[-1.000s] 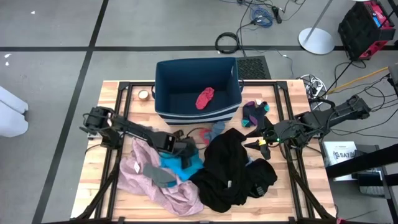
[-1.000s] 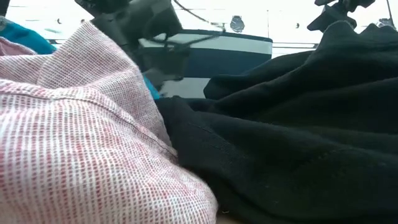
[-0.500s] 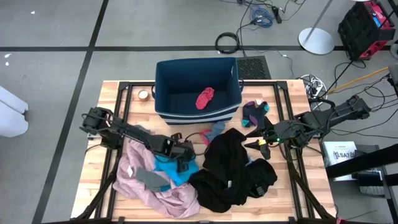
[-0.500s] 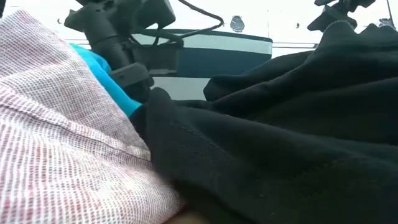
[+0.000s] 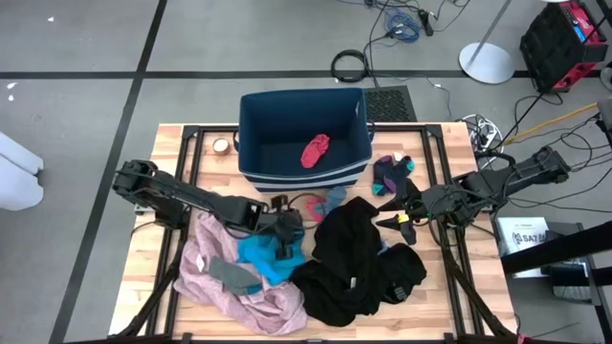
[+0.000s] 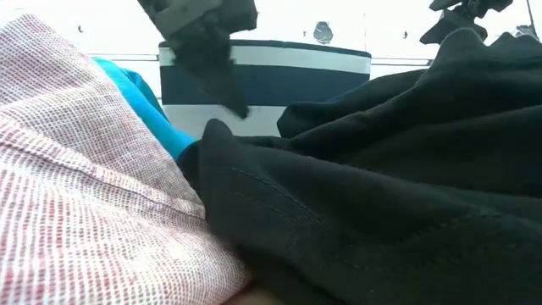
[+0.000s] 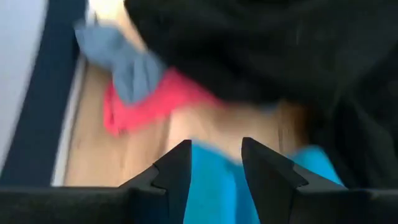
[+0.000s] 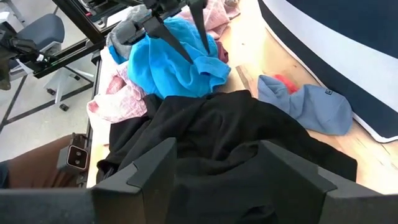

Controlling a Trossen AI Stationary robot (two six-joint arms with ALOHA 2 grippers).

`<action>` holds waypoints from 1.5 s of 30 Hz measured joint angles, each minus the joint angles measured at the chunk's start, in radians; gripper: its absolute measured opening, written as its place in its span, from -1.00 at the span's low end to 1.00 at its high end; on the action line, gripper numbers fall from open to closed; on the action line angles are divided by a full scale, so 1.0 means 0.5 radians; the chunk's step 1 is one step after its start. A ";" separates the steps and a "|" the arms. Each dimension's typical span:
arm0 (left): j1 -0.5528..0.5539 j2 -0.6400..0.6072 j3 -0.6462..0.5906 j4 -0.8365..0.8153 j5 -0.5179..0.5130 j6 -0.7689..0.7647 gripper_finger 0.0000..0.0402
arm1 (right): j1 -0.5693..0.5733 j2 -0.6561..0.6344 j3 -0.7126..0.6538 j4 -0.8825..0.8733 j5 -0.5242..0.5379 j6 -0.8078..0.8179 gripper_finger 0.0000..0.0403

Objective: Sort clothes
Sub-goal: Put the pink sock into the blue laundry bin

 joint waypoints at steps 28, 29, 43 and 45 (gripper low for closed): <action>0.399 0.746 0.059 0.681 0.080 0.585 -0.25 | -0.002 0.000 -0.001 -0.070 0.008 -0.012 0.07; 0.409 0.762 0.060 0.676 0.130 0.546 -0.25 | -0.002 0.001 0.000 -0.077 0.008 0.004 0.07; 0.228 0.629 0.172 0.068 0.063 0.412 -0.93 | -0.001 0.000 0.000 -0.077 0.001 0.061 0.07; 0.174 0.527 0.222 -0.047 -0.011 0.449 -0.94 | -0.001 0.001 0.000 -0.075 0.001 0.060 0.07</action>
